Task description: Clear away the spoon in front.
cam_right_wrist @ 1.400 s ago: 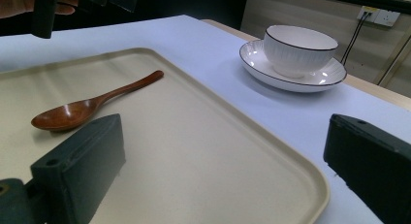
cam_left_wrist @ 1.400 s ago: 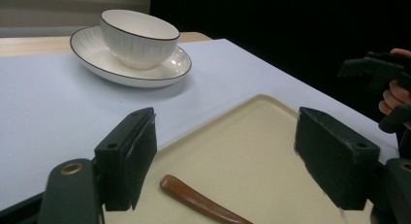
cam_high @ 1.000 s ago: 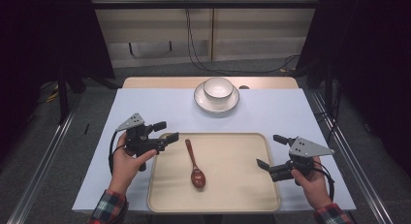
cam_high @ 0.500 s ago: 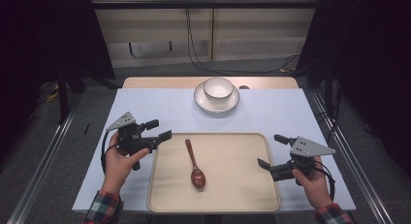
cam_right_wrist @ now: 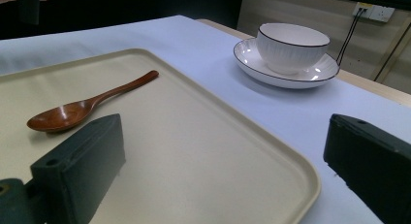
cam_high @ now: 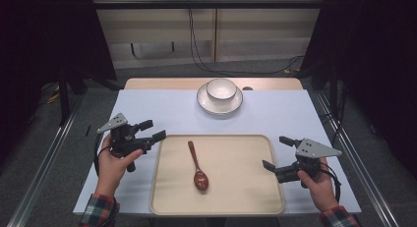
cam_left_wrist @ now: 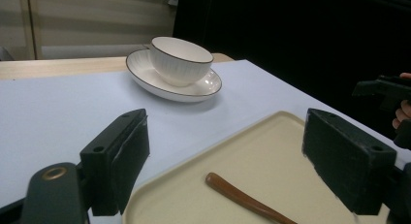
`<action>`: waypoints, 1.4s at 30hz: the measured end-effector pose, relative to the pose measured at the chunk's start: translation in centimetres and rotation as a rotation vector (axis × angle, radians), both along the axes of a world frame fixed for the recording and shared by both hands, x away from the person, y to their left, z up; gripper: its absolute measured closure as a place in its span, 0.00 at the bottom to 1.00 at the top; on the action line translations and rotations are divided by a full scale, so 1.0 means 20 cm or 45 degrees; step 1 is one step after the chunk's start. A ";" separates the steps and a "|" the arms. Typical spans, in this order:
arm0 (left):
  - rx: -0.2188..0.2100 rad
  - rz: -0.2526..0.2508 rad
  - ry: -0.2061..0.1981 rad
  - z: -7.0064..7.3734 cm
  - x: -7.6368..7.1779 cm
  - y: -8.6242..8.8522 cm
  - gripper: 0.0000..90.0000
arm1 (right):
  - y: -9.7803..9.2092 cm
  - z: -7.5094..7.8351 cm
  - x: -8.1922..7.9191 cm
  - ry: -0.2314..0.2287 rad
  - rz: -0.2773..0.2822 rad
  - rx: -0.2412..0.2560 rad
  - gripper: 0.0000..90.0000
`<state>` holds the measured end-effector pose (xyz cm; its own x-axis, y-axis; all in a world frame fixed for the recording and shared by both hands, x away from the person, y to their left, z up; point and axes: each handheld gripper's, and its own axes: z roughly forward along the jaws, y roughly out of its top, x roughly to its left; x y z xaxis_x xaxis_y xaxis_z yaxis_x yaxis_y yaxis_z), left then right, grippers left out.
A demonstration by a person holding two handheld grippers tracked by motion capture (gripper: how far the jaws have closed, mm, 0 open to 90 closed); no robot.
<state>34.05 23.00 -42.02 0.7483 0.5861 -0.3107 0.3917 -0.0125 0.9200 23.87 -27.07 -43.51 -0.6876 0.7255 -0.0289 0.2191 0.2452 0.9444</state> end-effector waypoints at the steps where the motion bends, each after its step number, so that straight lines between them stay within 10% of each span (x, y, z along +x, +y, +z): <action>1: -0.003 0.006 0.001 0.00 0.00 0.01 0.19 | 0.00 0.00 0.00 0.000 0.000 0.000 0.01; 42: 0.045 0.100 -0.008 -0.05 0.02 0.22 0.15 | -0.05 0.00 0.01 0.016 -0.036 0.029 0.01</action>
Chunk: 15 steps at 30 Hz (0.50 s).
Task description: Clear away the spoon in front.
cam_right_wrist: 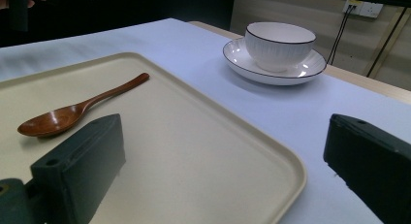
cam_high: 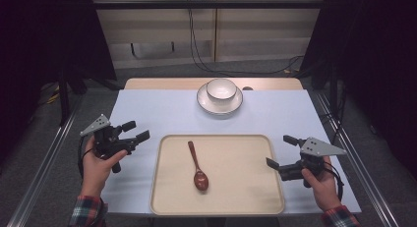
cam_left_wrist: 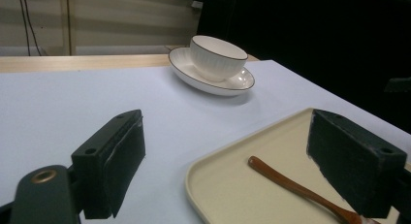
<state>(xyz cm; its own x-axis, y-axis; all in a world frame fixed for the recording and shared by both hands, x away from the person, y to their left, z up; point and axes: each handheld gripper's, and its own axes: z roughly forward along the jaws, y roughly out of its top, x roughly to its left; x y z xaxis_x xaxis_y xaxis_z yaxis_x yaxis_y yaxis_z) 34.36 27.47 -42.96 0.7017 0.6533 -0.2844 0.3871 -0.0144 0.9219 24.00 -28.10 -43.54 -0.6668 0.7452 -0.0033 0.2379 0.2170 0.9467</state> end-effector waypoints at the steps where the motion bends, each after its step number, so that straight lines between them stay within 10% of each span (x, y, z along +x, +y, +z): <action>1: -0.009 0.014 0.000 0.00 0.00 0.00 0.15 | 0.00 0.00 0.00 0.000 0.000 0.000 0.01; 15: 0.003 0.055 0.020 -0.03 -0.01 0.05 0.15 | -0.01 -0.01 0.01 0.008 -0.012 -0.001 0.01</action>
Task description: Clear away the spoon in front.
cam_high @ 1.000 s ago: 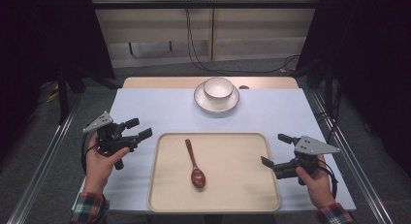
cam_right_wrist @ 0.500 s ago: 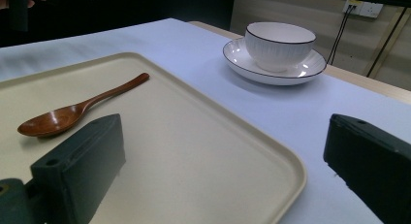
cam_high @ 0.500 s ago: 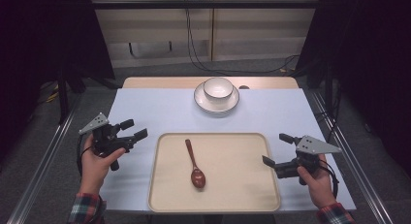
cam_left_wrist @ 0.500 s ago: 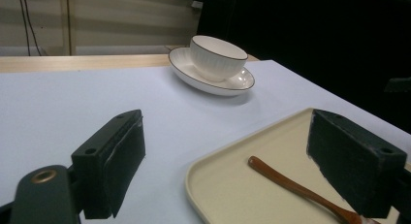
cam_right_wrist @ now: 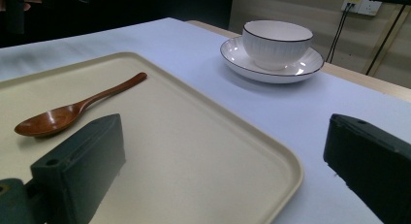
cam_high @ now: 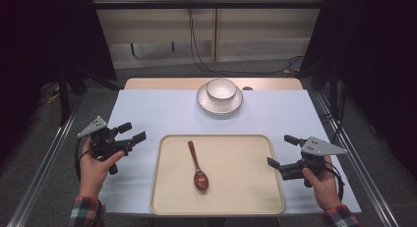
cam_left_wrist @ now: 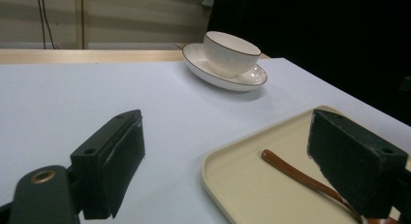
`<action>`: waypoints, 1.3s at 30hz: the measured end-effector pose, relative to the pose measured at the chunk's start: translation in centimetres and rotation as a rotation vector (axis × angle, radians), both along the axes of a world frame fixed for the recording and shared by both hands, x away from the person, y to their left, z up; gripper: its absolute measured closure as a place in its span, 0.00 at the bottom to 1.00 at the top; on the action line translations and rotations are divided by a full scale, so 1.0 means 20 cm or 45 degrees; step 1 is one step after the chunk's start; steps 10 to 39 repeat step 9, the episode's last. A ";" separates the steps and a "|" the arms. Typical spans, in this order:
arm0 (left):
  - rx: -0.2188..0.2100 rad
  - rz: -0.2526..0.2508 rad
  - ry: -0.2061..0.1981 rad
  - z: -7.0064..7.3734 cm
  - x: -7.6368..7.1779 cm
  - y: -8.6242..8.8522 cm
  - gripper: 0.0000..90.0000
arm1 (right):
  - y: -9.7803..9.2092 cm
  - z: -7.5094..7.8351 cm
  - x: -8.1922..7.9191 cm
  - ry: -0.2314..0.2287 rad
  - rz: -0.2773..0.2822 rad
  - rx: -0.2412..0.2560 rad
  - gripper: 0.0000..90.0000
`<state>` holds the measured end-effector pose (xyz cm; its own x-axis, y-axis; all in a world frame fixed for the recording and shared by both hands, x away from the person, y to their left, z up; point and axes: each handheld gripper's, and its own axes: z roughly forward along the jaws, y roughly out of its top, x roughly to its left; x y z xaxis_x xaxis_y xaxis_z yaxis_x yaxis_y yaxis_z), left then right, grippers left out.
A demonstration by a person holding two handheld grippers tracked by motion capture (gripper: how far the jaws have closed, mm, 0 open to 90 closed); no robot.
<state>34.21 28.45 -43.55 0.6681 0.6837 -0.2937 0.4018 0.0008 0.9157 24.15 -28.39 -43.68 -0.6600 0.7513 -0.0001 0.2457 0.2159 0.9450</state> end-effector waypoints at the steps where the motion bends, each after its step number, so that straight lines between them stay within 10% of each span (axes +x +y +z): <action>1: 0.012 -0.003 -0.004 0.00 0.00 0.01 0.15 | 0.00 0.00 0.00 -0.002 -0.001 -0.003 0.01; 39: 0.000 0.021 0.002 -0.01 0.00 0.01 0.15 | 0.00 -0.01 0.01 0.010 -0.009 -0.008 0.01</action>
